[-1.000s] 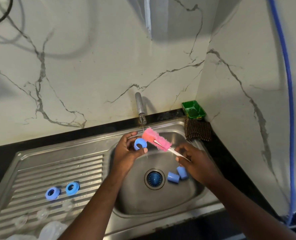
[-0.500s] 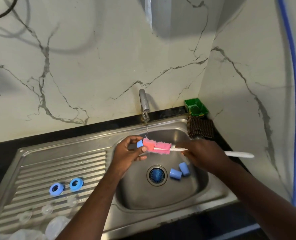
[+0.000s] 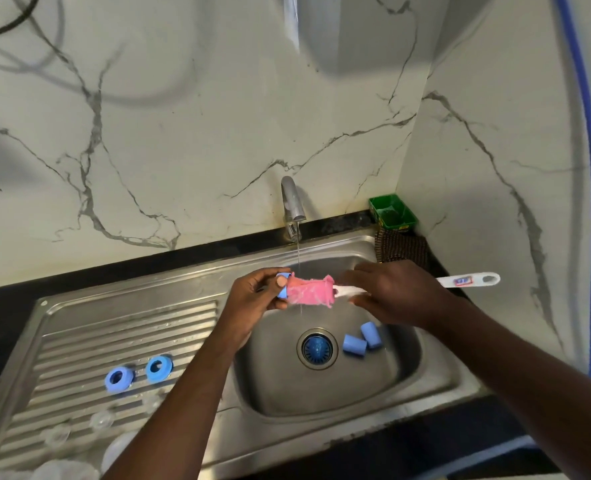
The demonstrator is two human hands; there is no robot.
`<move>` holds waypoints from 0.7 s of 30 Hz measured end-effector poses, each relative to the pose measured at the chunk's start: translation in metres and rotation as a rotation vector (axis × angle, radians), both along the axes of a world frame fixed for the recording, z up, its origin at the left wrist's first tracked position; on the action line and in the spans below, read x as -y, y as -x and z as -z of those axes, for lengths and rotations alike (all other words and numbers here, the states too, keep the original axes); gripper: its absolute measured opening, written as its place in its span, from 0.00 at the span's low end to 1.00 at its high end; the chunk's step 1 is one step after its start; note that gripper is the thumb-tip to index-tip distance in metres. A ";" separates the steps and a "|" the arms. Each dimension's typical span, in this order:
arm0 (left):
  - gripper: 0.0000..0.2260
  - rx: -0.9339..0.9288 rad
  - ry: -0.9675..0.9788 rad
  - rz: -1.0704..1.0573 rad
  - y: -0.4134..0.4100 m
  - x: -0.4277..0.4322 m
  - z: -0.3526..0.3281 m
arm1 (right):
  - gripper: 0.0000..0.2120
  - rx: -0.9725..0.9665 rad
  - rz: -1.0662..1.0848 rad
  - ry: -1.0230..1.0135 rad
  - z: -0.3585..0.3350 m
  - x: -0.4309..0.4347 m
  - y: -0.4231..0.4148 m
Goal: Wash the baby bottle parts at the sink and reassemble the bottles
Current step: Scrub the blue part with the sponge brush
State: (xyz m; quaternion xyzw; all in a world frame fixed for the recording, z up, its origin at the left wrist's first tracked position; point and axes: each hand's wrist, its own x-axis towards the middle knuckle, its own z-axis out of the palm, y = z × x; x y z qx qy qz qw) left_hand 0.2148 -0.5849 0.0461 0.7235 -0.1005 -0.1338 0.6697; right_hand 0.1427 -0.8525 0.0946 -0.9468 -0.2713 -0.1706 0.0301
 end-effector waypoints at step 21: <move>0.17 -0.015 0.191 -0.078 -0.008 0.001 -0.014 | 0.07 -0.315 0.185 -0.384 -0.004 -0.015 -0.019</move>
